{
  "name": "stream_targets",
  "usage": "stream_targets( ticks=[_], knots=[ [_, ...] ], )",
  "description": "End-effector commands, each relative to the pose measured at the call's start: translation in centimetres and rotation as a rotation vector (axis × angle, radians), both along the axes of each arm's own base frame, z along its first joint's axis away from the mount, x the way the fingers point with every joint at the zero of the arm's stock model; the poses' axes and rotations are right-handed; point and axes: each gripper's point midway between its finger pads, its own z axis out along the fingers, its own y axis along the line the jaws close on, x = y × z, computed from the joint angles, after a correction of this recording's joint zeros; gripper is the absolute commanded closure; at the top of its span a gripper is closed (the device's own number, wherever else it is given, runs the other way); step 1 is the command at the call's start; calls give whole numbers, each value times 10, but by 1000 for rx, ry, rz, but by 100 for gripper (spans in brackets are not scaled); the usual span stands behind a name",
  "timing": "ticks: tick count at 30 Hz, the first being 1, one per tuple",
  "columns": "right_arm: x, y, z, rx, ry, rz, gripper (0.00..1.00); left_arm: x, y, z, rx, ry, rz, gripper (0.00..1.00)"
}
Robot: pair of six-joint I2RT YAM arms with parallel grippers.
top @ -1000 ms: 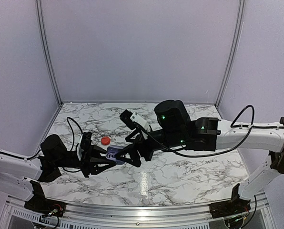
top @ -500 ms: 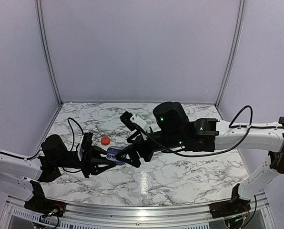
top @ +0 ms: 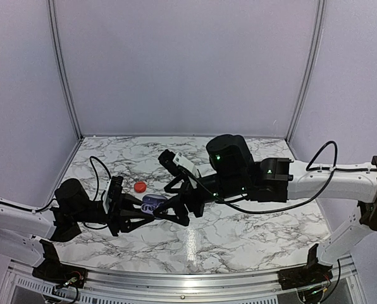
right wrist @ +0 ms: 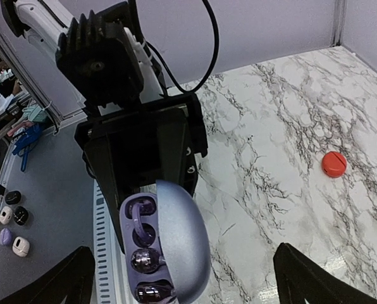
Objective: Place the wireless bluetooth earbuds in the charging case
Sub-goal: Adjust the right earbud in the right side groove of the charging case.
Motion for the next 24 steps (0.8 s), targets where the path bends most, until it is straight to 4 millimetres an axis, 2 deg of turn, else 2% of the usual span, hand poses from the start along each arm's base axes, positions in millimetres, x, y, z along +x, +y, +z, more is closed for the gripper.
stream_targets(
  ticks=[1,5,24],
  knots=[
    [-9,-5,38,107,-40,39,2,-3,3,20,-55,-51,-8,100],
    [1,-15,45,114,-34,-11,1,-3,3,20,-55,-51,-8,100],
    [18,-17,0,4,-6,-82,1,-5,4,24,-66,-49,-13,100]
  ],
)
